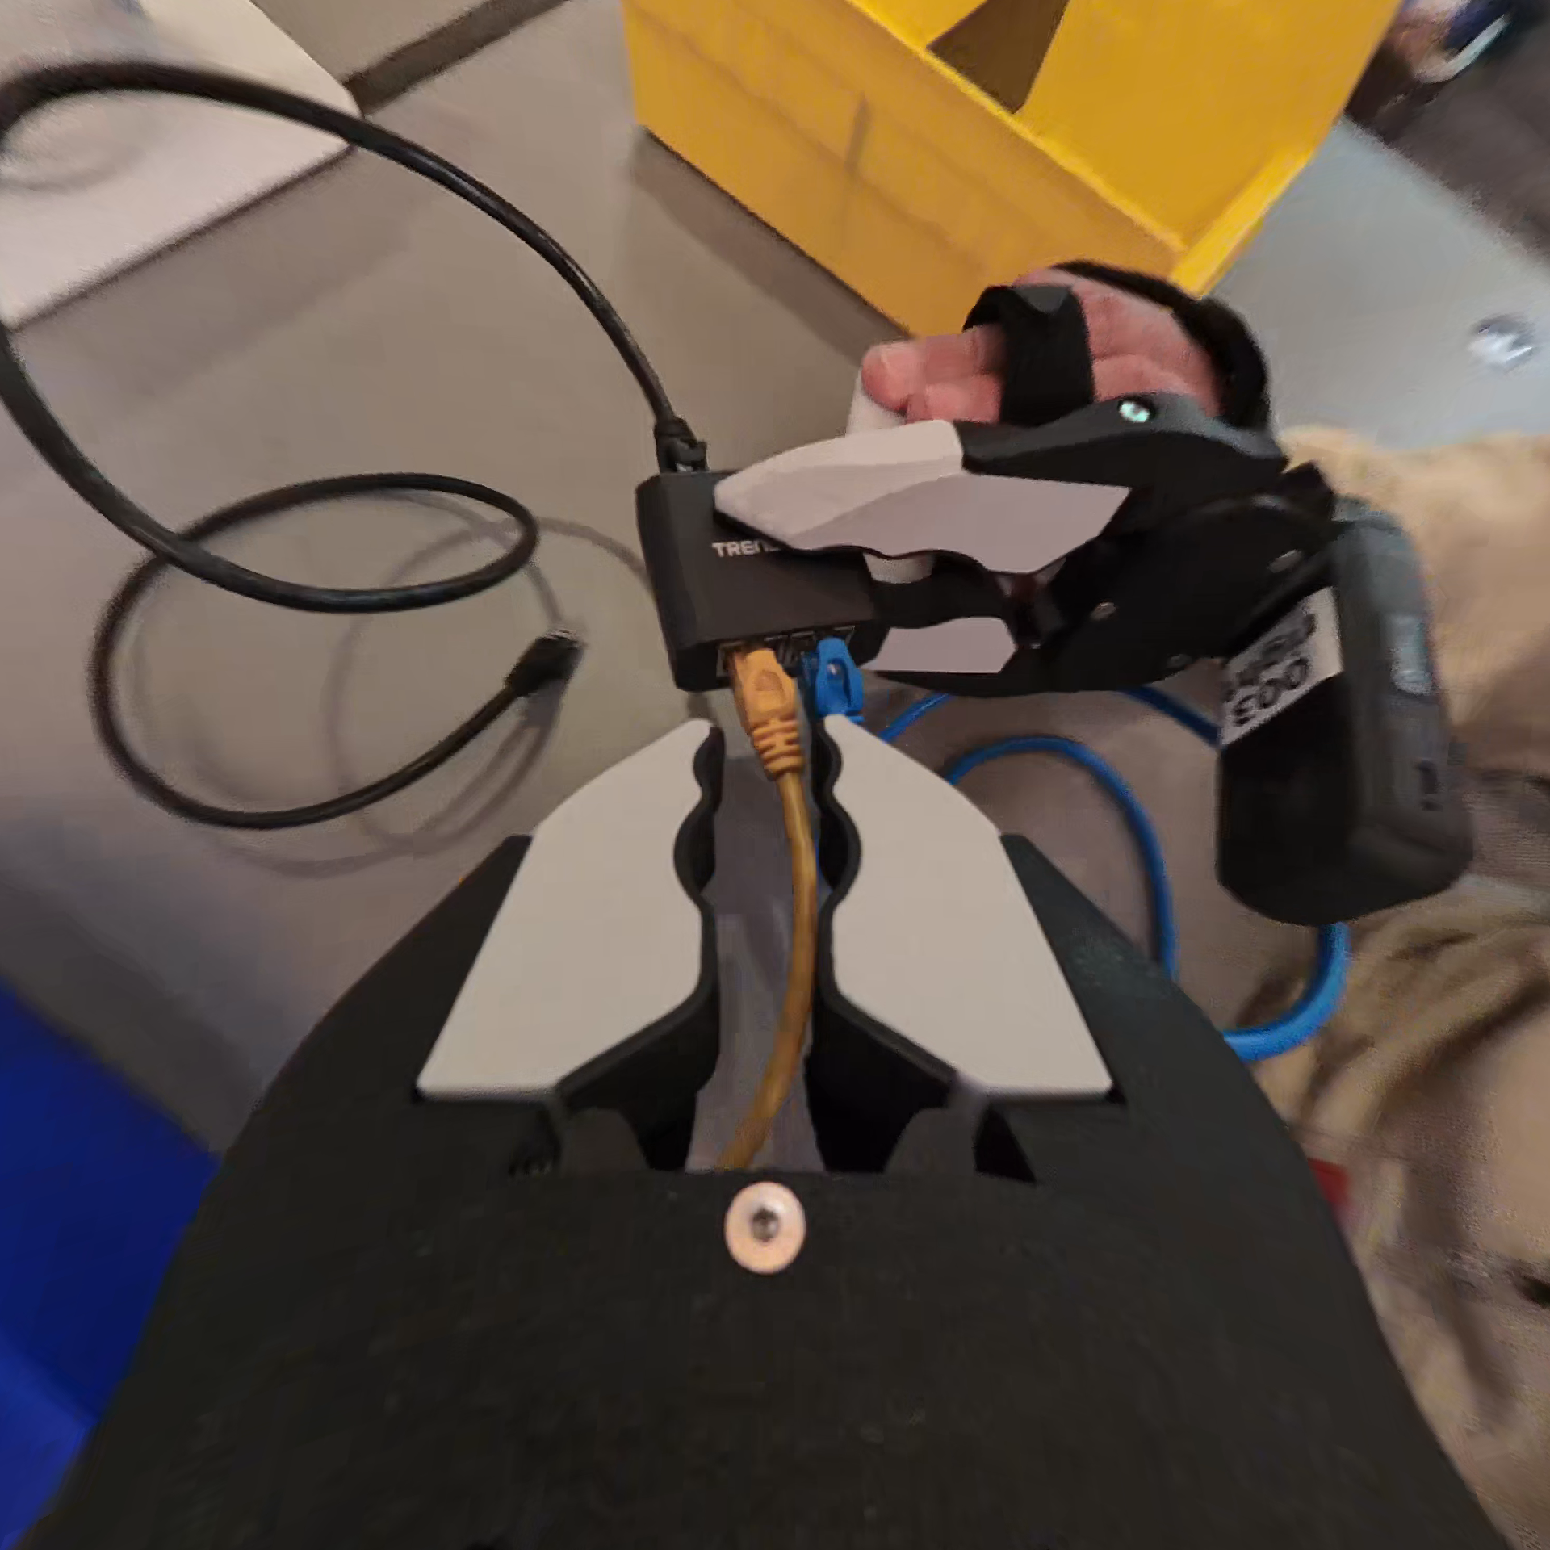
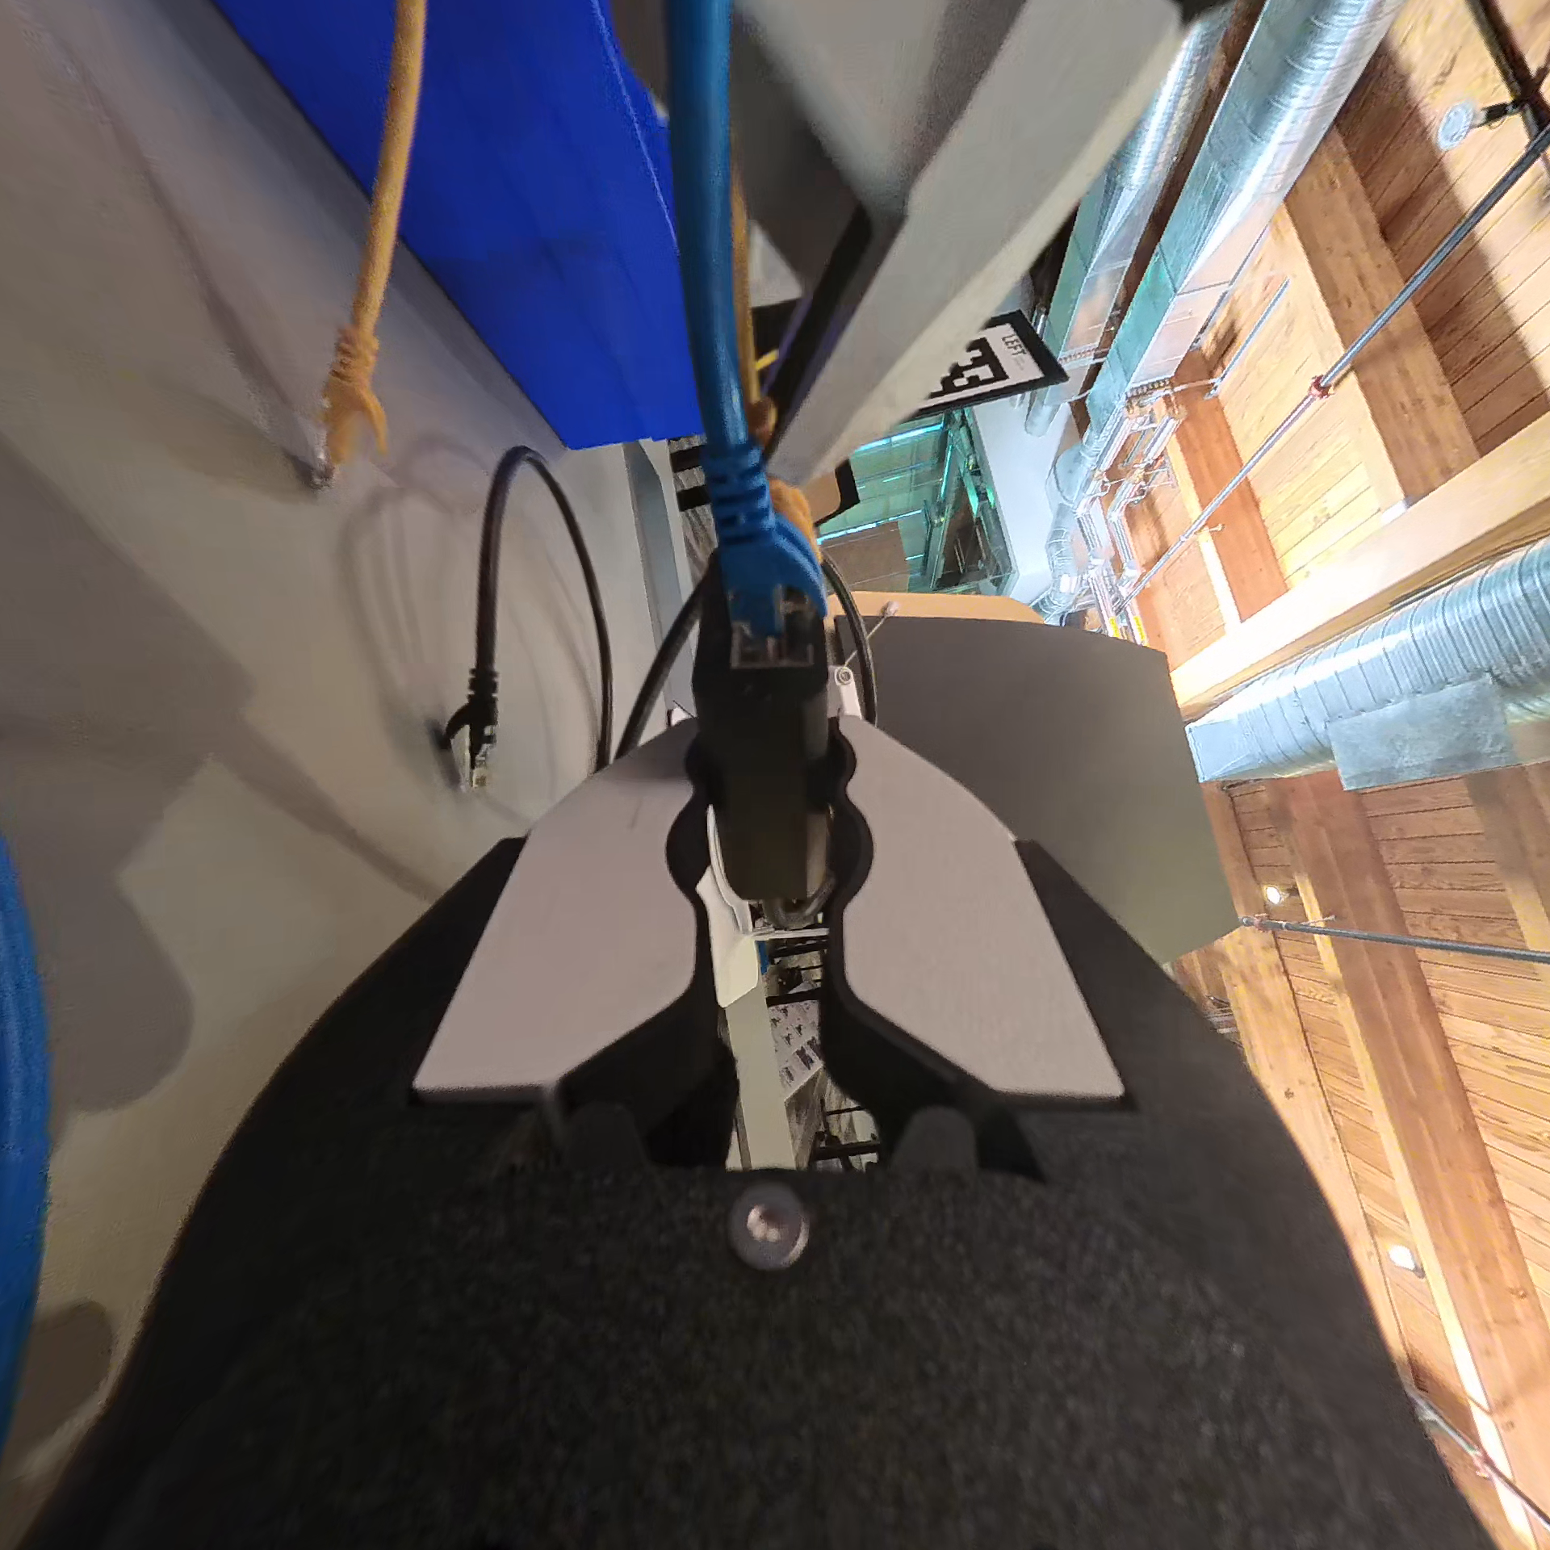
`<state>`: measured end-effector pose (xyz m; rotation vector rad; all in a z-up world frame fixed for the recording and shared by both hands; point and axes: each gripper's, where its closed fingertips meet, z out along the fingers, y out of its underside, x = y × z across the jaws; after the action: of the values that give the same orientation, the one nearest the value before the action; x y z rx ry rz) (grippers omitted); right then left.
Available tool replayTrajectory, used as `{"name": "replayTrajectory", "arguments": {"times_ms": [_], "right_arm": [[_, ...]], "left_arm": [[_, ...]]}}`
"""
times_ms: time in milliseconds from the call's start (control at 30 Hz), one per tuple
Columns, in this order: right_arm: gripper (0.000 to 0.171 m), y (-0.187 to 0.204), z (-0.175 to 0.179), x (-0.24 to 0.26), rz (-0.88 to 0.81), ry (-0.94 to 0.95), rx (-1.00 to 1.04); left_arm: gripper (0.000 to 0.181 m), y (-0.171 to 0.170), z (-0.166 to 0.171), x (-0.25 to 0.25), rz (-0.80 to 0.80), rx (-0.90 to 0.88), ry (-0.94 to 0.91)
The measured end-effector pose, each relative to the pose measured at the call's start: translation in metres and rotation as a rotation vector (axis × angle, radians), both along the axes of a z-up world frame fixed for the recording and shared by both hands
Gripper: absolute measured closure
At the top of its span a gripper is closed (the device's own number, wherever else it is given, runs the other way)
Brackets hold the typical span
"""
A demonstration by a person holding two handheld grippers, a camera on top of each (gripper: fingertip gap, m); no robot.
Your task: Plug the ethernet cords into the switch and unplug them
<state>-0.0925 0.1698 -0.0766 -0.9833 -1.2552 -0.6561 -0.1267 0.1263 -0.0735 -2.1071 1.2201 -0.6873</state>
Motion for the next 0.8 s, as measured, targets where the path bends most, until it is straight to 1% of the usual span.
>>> {"name": "replayTrajectory", "arguments": {"times_ms": [67,167,267,333,433,567,667,733,800], "right_arm": [[0.147,-0.001,-0.002,-0.002,-0.004,-0.014,0.0],[0.146,-0.002,-0.003,-0.002,-0.017,-0.017,-0.012],[0.146,-0.002,0.0,0.0,-0.029,0.009,-0.027],[0.146,-0.003,0.002,-0.001,-0.022,0.014,-0.019],[0.147,-0.003,0.001,-0.001,-0.015,0.013,-0.013],[0.147,-0.004,0.002,0.0,-0.006,-0.001,0.007],[0.147,-0.006,0.003,-0.001,-0.007,-0.008,0.018],[0.146,-0.006,0.005,0.0,-0.004,0.011,0.009],[0.146,-0.005,0.005,0.001,-0.011,0.016,-0.005]], "left_arm": [[0.161,0.003,-0.002,-0.004,0.021,0.103,0.086],[0.162,0.006,-0.005,-0.006,0.026,0.208,0.172],[0.171,0.005,-0.001,-0.004,0.036,0.282,0.176],[0.17,0.004,0.003,-0.004,0.046,0.315,0.181],[0.162,0.002,0.005,-0.009,0.057,0.317,0.21],[0.162,-0.001,0.0,-0.014,0.046,0.294,0.224],[0.165,-0.002,-0.003,-0.014,0.011,0.264,0.217],[0.174,-0.005,-0.004,-0.011,-0.023,0.237,0.186],[0.175,-0.004,-0.005,-0.009,-0.023,0.206,0.153]]}}
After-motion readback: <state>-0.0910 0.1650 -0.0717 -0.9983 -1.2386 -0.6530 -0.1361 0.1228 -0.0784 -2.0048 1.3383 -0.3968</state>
